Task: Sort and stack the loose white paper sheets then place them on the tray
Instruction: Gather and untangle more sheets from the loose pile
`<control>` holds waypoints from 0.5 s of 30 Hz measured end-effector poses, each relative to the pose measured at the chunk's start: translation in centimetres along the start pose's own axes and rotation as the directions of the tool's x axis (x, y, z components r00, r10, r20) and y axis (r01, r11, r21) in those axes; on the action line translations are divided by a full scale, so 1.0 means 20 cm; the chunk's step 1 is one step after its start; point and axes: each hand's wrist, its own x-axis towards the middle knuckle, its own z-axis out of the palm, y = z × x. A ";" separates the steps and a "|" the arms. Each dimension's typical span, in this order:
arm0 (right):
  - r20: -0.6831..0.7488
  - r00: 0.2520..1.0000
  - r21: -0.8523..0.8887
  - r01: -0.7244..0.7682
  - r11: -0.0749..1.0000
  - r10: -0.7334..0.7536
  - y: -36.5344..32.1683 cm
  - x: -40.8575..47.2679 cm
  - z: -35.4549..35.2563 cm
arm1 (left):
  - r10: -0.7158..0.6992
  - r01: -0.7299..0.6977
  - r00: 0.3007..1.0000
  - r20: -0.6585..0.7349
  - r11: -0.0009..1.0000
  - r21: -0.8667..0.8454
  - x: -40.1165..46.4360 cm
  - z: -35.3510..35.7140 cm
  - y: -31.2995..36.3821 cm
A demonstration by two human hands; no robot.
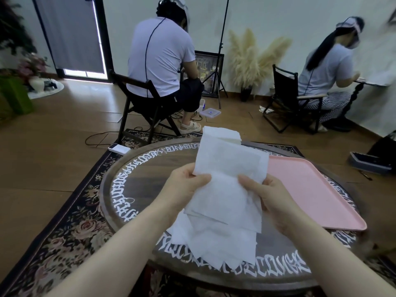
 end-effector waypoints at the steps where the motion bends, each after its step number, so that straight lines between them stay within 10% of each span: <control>1: 0.024 1.000 -0.007 -0.006 1.000 0.006 0.00 -0.01 0.00 | 0.013 -0.013 1.000 -0.008 1.000 0.028 0.01 0.00 0.00; 9: 0.019 1.000 -0.083 0.003 0.997 -0.002 -0.01 -0.02 -0.02 | 0.166 -0.167 0.986 0.009 0.986 0.023 0.02 0.00 0.01; 13: -0.013 1.000 -0.083 -0.005 0.997 0.004 0.01 -0.02 0.01 | 0.228 -0.205 0.973 -0.020 0.908 0.365 0.00 0.02 -0.03; 15: -0.064 0.998 -0.082 0.006 0.997 -0.012 0.02 -0.02 0.02 | 0.337 -0.191 0.940 -0.060 0.662 0.725 -0.03 0.03 -0.03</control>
